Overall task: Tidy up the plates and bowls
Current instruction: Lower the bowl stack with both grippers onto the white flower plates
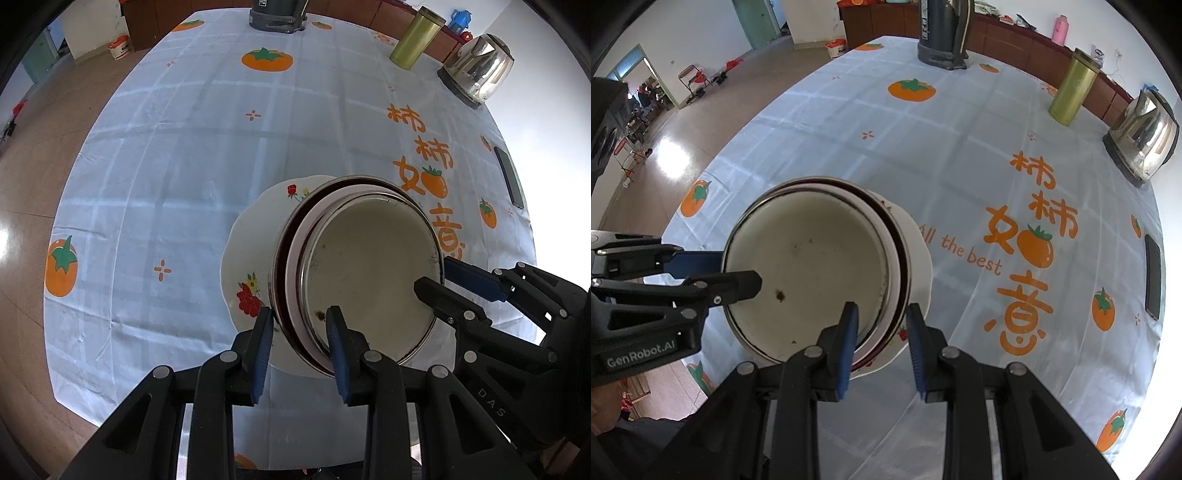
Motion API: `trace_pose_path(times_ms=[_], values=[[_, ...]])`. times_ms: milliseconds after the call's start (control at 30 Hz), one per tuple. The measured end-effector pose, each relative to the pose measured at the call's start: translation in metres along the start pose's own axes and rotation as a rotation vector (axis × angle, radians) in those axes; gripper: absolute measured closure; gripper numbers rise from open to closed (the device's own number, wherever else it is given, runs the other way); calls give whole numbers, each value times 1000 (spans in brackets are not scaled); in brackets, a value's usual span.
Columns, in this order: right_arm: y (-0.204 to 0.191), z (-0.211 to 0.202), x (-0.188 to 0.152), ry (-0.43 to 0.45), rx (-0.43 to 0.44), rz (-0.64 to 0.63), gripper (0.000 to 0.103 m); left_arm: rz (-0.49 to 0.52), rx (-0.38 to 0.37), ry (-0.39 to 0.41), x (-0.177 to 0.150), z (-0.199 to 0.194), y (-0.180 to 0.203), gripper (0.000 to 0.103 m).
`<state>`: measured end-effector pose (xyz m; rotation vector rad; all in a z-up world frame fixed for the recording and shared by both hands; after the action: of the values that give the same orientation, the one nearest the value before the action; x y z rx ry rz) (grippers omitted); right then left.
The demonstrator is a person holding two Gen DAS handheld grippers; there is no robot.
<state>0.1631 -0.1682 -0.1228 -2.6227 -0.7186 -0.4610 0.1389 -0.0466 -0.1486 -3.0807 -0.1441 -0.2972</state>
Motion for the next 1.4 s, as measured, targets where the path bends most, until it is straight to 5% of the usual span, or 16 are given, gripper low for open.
trace_pose_path(times_ms=[900,1400], values=[[0,13,0,-19,6,2,76,-15,-19,-48,-1,25,-5,71],[9,15,-1,16,1,22,76,7,-11,-9,5,27,2,70]])
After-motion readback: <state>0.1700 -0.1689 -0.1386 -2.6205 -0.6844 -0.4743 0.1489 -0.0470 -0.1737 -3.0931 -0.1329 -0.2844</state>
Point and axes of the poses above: each gripper's, at about its wrist camera, not at the fingertips, and z roughly the way its jaws point, y to its right, x to its top, the point moved 6 cm from there along z, roughly the way its jaws point, and after that the axes turned 11 degrees about x, right-handed, at the moved point
